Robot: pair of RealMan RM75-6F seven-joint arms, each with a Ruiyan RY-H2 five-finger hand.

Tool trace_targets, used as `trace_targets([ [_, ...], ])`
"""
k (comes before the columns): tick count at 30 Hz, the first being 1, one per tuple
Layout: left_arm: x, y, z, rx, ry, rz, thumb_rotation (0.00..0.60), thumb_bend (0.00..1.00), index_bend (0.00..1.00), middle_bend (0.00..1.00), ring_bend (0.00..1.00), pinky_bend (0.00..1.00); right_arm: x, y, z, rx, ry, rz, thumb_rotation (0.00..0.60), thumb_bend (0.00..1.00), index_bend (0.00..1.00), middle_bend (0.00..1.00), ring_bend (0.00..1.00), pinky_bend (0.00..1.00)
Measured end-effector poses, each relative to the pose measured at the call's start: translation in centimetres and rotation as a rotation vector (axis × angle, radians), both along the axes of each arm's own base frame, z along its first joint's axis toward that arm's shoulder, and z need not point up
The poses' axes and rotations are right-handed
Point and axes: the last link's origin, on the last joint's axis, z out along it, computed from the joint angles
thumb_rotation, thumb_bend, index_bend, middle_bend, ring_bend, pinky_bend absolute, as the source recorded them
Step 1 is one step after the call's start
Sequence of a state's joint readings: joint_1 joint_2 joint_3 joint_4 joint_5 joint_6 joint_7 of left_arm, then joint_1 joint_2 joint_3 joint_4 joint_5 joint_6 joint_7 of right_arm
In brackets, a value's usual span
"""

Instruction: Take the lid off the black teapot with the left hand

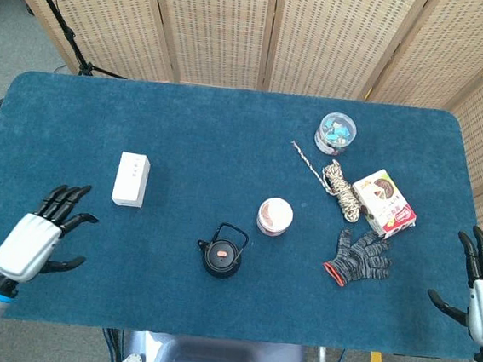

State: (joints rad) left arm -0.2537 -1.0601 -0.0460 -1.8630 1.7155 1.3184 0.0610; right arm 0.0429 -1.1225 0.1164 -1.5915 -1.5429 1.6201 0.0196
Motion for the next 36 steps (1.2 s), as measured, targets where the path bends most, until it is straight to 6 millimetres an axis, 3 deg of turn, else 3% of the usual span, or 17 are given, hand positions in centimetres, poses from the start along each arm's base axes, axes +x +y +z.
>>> trace_targets([
  [8, 6.1, 2.1, -4.1, -0.029, 0.097, -0.047, 0.600, 0.31, 0.48, 0.00, 0.00, 0.00, -0.3, -0.3, 0.0, 0.016, -0.008, -0.010, 0.600, 0.00, 0.00, 0.00, 0.00, 0.00],
  [14, 10.8, 3.4, -8.5, -0.080, 0.127, -0.010, 0.600, 0.32, 0.49, 0.00, 0.00, 0.00, -0.6, -0.6, -0.2, 0.026, 0.000, -0.029, 0.600, 0.00, 0.00, 0.00, 0.00, 0.00],
  [21, 16.4, 3.2, -13.2, -0.128, 0.147, -0.057, 0.600, 0.31, 0.53, 0.00, 0.00, 0.00, -0.6, -0.6, -0.2, 0.027, -0.004, -0.029, 0.600, 0.00, 0.00, 0.00, 0.00, 0.00],
  [27, 18.1, 3.3, -15.7, -0.127, 0.179, -0.034, 0.600, 0.31, 0.54, 0.00, 0.00, 0.00, -0.8, -0.8, 0.2, 0.022, -0.021, -0.035, 0.600, 0.00, 0.00, 0.00, 0.00, 0.00],
  [36, 18.8, 4.4, -17.8, -0.121, 0.232, 0.014, 0.600, 0.32, 0.54, 0.00, 0.00, 0.00, -1.0, -1.0, 0.3, 0.022, -0.027, -0.040, 0.600, 0.00, 0.00, 0.00, 0.00, 0.00],
])
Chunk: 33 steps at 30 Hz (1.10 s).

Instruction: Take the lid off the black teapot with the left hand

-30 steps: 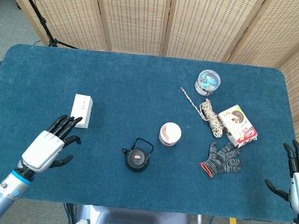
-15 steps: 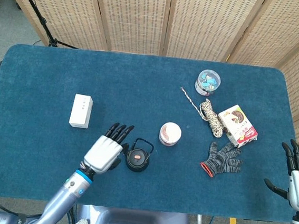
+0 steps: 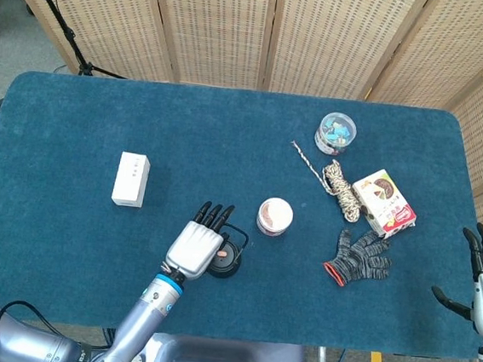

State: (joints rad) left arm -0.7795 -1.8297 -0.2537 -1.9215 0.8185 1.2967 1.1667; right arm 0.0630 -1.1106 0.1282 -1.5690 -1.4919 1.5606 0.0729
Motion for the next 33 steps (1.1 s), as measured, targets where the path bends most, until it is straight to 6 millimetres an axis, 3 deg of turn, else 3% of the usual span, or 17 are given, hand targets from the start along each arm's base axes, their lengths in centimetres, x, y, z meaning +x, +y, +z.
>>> trace_targets([
  [18, 0.0, 1.5, -1.7, -0.033, 0.029, 0.034, 0.600, 0.32, 0.54, 0.00, 0.00, 0.00, -0.3, -0.2, -0.2, 0.010, 0.015, -0.013, 0.600, 0.00, 0.00, 0.00, 0.00, 0.00],
  [33, 0.5, 0.9, -3.0, -0.046, 0.042, 0.043, 0.600, 0.32, 0.54, 0.00, 0.00, 0.00, -0.4, -0.3, 0.0, 0.007, 0.012, -0.020, 0.600, 0.00, 0.00, 0.00, 0.00, 0.00],
])
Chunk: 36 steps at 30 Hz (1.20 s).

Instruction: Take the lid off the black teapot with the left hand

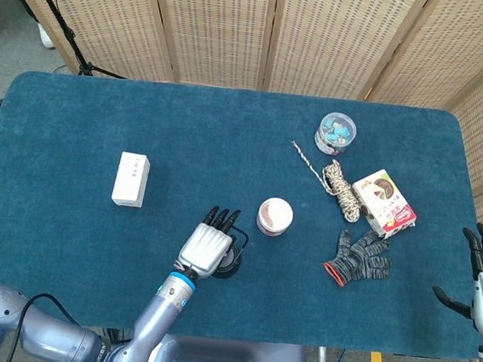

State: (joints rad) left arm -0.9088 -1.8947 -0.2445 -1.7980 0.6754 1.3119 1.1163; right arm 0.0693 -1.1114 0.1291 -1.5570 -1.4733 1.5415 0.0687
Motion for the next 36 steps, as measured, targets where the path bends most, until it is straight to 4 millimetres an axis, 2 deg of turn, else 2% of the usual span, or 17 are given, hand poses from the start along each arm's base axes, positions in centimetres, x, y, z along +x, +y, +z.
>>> trace_targets([
  [12, 0.2, 0.4, -0.8, 0.002, 0.012, 0.028, 0.600, 0.32, 0.54, 0.00, 0.00, 0.00, -0.2, -0.1, 0.1, -0.002, 0.004, -0.010, 0.600, 0.00, 0.00, 0.00, 0.00, 0.00],
  [22, -0.1, 0.7, -1.0, 0.002, 0.044, 0.056, 0.600, 0.33, 0.65, 0.00, 0.00, 0.00, -0.2, -0.1, -0.2, 0.001, 0.012, -0.014, 0.600, 0.00, 0.00, 0.00, 0.00, 0.00],
  [29, 0.1, 0.8, -0.3, 0.010, 0.038, 0.057, 0.600, 0.33, 0.67, 0.00, 0.00, 0.00, -0.3, -0.1, -0.1, 0.001, 0.013, -0.014, 0.600, 0.00, 0.00, 0.00, 0.00, 0.00],
  [36, 0.6, 0.9, 1.3, 0.030, 0.007, 0.041, 0.600, 0.33, 0.67, 0.00, 0.00, 0.00, -0.3, -0.1, -0.2, 0.004, 0.014, -0.014, 0.600, 0.00, 0.00, 0.00, 0.00, 0.00],
])
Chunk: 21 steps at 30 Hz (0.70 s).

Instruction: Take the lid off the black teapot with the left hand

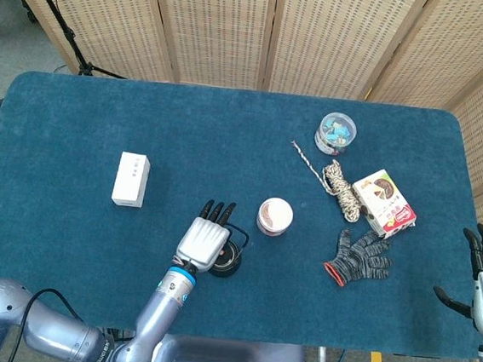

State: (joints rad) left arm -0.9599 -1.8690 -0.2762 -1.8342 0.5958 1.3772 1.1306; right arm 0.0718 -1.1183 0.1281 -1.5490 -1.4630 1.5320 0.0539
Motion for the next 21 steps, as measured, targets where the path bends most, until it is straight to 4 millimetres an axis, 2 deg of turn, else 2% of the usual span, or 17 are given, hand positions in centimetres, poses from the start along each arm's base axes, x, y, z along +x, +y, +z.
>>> trace_targets([
  [6, 0.5, 0.2, 1.9, 0.022, -0.032, -0.016, 0.600, 0.33, 0.67, 0.00, 0.00, 0.00, 0.0, 0.0, -0.1, 0.002, 0.003, -0.001, 0.600, 0.00, 0.00, 0.00, 0.00, 0.00],
  [11, 0.1, 0.9, 3.7, 0.058, -0.033, -0.018, 0.600, 0.33, 0.67, 0.00, 0.00, 0.00, 0.0, 0.0, -0.2, 0.004, 0.007, 0.000, 0.600, 0.00, 0.00, 0.00, 0.00, 0.00],
  [16, -1.8, 2.2, 5.6, 0.090, -0.011, 0.023, 0.600, 0.33, 0.67, 0.00, 0.00, 0.00, 0.2, 0.1, -0.4, 0.010, 0.009, 0.004, 0.600, 0.00, 0.00, 0.00, 0.00, 0.00],
  [21, -4.8, 3.4, 6.0, 0.074, 0.027, 0.093, 0.600, 0.33, 0.67, 0.00, 0.00, 0.00, 0.2, 0.2, -0.6, 0.017, 0.014, 0.005, 0.600, 0.00, 0.00, 0.00, 0.00, 0.00],
])
